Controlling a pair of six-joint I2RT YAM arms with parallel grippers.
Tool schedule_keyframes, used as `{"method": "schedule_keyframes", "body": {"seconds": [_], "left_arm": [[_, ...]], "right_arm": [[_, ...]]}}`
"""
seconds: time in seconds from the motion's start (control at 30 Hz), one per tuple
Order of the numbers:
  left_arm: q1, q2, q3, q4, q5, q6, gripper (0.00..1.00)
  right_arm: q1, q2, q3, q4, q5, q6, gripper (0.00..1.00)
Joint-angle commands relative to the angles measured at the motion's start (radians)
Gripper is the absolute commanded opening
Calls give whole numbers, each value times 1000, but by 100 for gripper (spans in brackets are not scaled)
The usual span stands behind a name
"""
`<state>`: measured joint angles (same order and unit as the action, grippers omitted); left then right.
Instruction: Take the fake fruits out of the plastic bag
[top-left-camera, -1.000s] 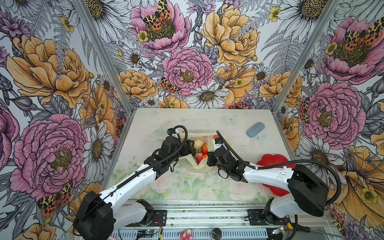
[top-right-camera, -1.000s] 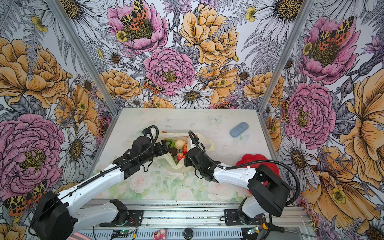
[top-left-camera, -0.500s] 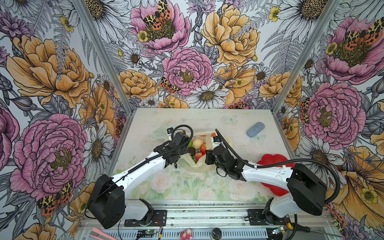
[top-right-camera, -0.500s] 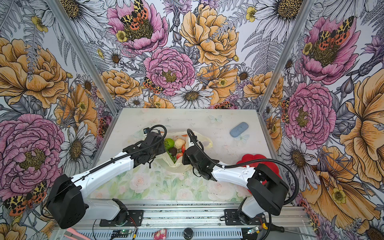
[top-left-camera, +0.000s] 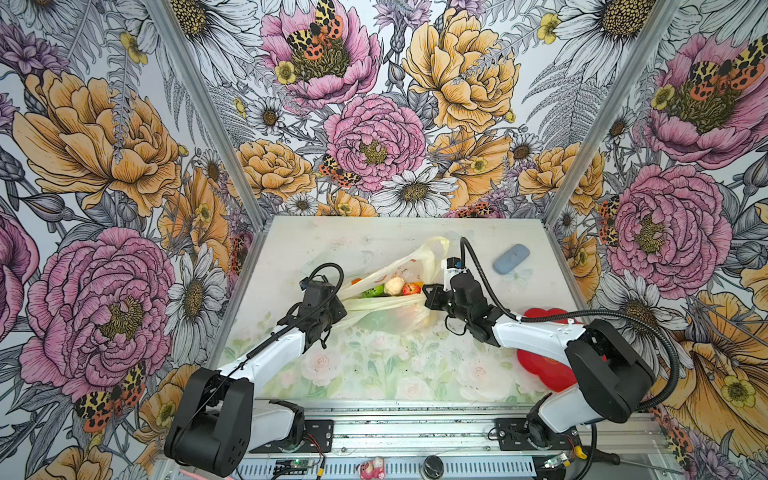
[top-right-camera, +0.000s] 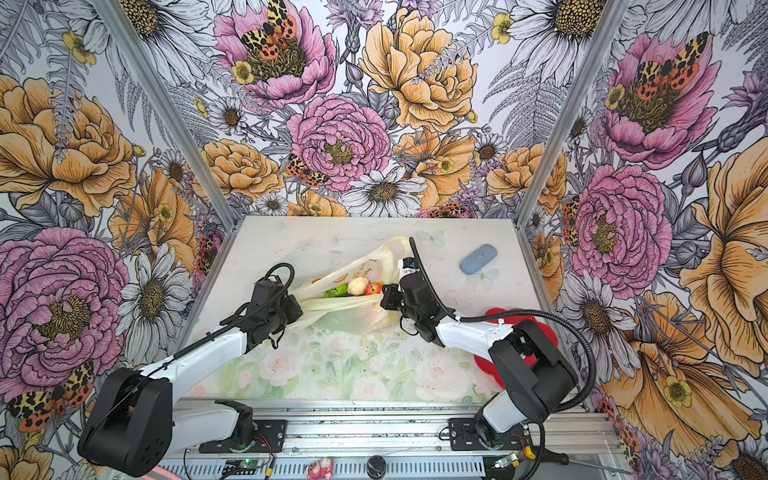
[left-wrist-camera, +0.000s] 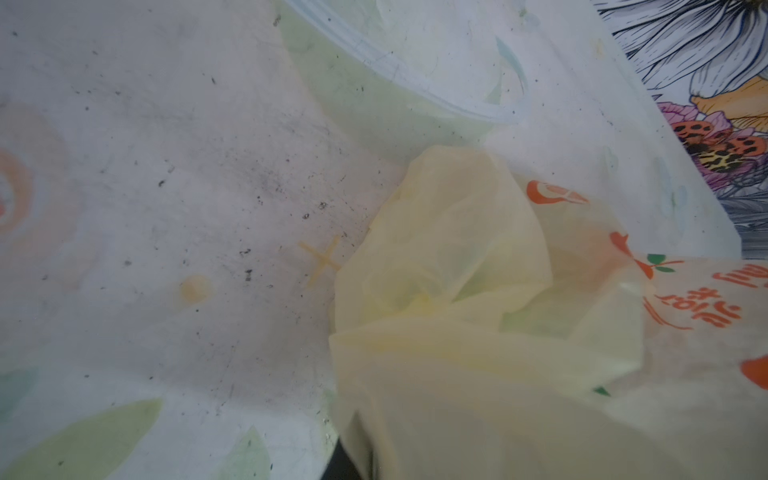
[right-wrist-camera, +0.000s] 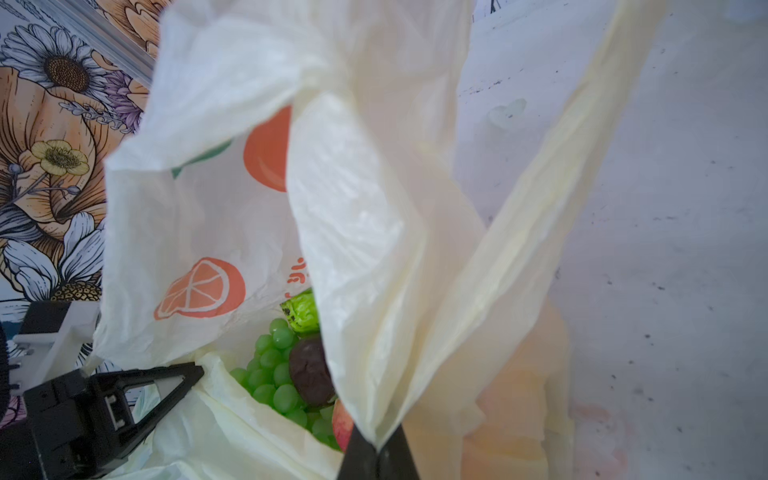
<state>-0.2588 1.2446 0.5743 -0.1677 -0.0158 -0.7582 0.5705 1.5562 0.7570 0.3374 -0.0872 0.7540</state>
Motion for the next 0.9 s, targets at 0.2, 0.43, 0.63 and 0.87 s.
{"method": "schedule_keyframes", "body": {"seconds": [0.2,0.43,0.63,0.87], "left_arm": [[-38,33,-9,149,85,18,0],[-216,112,35,172,44,1,0],[-295,137,29,237,-57,-102,0],[-369,176,41,303,-112,-169,0]], "right_arm": [[-95,103,109,190,-197,0,0],[-80,-73,-35,-91,30,0,62],[114,-309,-115,-312,349,143,79],[281,-270,-85,-208,312,309,80]]}}
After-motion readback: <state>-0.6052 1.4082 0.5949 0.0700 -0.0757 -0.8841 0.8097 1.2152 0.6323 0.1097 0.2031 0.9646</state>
